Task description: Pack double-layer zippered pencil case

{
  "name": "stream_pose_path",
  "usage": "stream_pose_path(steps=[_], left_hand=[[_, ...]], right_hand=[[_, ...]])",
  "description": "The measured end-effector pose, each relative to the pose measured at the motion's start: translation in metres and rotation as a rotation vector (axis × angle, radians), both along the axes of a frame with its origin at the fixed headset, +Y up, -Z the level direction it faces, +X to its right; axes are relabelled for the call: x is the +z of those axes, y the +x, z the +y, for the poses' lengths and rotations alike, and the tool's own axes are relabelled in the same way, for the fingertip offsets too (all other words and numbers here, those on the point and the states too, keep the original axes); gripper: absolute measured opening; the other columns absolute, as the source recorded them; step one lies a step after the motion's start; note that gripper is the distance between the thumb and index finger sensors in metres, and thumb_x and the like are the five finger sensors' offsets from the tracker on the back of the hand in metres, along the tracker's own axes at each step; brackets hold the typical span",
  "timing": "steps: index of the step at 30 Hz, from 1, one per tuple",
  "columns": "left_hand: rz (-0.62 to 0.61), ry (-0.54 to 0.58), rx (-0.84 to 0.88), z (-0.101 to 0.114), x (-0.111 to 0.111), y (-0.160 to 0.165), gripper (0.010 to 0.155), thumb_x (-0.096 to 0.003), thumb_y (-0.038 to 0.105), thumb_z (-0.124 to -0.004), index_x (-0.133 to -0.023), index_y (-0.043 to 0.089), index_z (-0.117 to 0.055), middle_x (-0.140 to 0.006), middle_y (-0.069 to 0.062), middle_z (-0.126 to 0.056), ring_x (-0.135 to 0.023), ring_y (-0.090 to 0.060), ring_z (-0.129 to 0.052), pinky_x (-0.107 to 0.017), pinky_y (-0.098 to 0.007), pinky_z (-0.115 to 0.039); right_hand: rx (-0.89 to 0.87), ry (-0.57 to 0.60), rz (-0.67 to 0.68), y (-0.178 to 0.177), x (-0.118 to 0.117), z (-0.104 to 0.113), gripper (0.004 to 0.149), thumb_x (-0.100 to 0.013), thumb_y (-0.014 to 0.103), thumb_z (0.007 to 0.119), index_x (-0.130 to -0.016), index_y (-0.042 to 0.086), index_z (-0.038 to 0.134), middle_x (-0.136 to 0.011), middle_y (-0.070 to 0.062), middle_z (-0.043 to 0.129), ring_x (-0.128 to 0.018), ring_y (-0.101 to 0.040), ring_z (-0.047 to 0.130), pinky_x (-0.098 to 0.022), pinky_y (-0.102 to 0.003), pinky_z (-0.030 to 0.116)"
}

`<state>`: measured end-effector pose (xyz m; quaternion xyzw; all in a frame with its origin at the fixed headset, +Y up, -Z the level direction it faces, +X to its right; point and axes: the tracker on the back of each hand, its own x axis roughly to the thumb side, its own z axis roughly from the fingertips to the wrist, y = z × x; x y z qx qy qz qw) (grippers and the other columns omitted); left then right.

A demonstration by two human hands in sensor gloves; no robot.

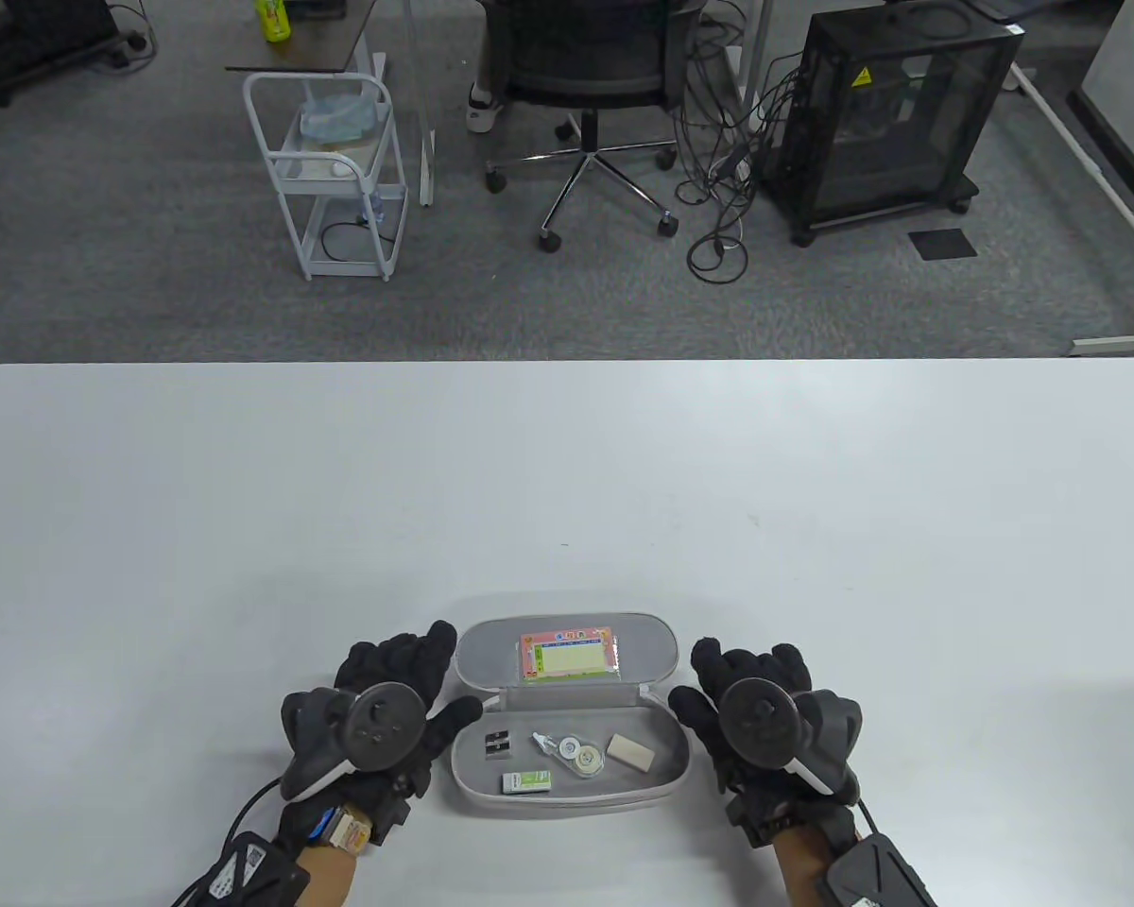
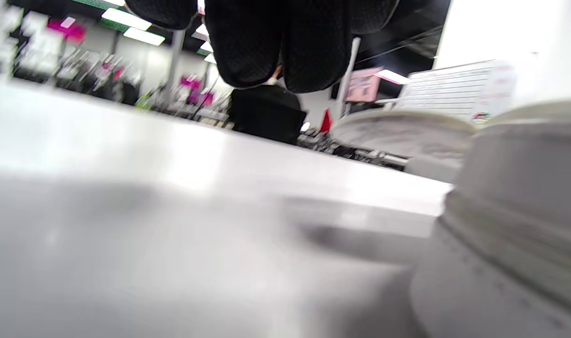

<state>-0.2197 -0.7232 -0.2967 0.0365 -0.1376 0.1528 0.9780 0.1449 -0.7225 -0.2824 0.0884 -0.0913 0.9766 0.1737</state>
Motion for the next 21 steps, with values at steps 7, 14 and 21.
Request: stream_pose_path(steps=[7,14,21], left_hand=[[-0.035,-0.172,-0.077,-0.021,-0.012,0.006,0.089,-0.0366,0.075,-0.041,-0.105,0.018,-0.033,-0.105,-0.008,-0.074,-0.098,-0.043,-0.076,-0.073,-0.062,-0.056],[-0.271,-0.206,0.124,-0.029,-0.012,0.015,0.095,-0.034,0.075,-0.041,-0.102,0.013,-0.015,-0.108,-0.013,-0.067,-0.101,-0.045,-0.07,-0.074,-0.065,-0.051],[-0.356,0.0,0.218,-0.017,-0.004,0.007,0.093,-0.0381,0.072,-0.051,-0.099,0.02,-0.004,-0.113,-0.009,-0.048,-0.11,-0.043,-0.045,-0.076,-0.067,-0.039]], right_hand=[[0.029,-0.049,-0.008,0.001,-0.003,-0.005,0.065,-0.043,0.055,0.069,-0.091,0.012,0.076,-0.074,-0.006,0.09,-0.062,-0.03,0.09,-0.069,-0.06,0.048],[0.031,-0.025,0.011,0.0,-0.002,-0.003,0.065,-0.043,0.055,0.068,-0.092,0.012,0.075,-0.074,-0.005,0.089,-0.062,-0.029,0.089,-0.069,-0.06,0.048],[0.019,0.009,-0.007,0.006,-0.002,0.002,0.063,-0.045,0.052,0.068,-0.095,0.012,0.07,-0.078,-0.006,0.087,-0.065,-0.03,0.088,-0.069,-0.06,0.047]])
